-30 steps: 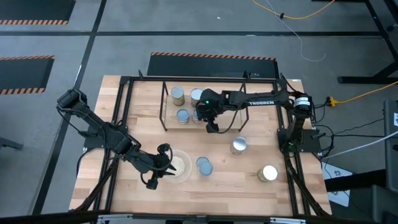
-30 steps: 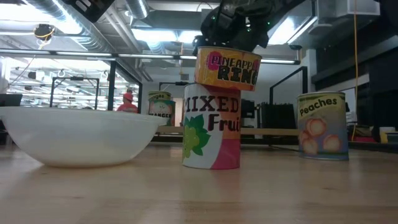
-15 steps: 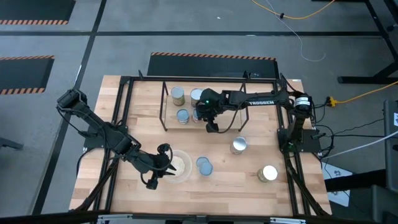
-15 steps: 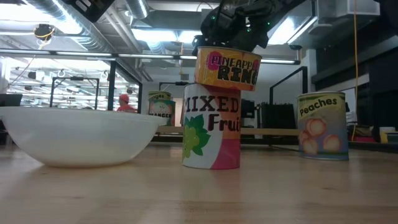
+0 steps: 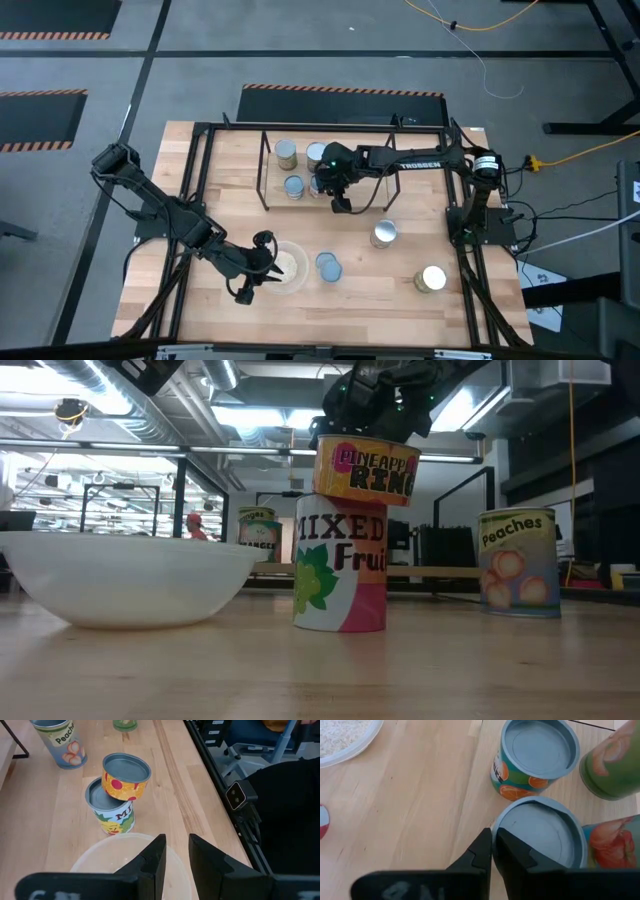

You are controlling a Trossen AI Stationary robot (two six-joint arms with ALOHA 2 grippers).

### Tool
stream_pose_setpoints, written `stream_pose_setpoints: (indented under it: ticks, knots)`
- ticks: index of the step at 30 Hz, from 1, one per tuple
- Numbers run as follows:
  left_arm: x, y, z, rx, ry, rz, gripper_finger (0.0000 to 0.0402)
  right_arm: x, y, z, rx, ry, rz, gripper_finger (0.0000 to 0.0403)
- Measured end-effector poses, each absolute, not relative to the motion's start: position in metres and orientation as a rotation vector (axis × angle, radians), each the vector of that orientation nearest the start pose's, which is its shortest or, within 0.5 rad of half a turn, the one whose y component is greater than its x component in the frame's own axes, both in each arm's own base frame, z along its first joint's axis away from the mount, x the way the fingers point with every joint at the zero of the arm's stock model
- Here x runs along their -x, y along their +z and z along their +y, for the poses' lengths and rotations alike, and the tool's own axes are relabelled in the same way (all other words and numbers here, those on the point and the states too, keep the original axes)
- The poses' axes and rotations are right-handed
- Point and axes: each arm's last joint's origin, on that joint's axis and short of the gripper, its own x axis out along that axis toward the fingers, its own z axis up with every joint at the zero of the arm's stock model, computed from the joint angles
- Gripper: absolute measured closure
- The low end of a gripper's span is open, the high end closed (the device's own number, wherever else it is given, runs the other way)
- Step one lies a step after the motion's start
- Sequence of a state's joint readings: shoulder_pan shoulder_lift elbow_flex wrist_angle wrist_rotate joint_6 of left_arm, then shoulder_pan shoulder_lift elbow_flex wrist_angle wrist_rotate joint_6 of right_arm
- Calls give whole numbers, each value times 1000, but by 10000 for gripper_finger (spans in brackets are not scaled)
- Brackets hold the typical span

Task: Pick and place cans onto a shelf
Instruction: Put the canned diced tomato on the shelf

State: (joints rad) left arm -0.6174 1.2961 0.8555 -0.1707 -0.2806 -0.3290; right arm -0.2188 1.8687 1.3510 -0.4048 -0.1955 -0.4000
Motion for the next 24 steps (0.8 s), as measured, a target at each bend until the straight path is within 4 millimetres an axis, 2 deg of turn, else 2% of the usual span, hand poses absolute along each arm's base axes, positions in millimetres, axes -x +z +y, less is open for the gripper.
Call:
stream_pose_setpoints:
  ticks: [6,16,24]
  knots:
    - [-228,253,-152,51,-230,598,325,-390,210,-81,183,158,889,363]
    - [-228,253,-151,45,-207,590,325,-390,210,-81,183,158,888,295]
    - [-228,253,-151,45,-207,590,325,-390,210,-81,182,157,888,289]
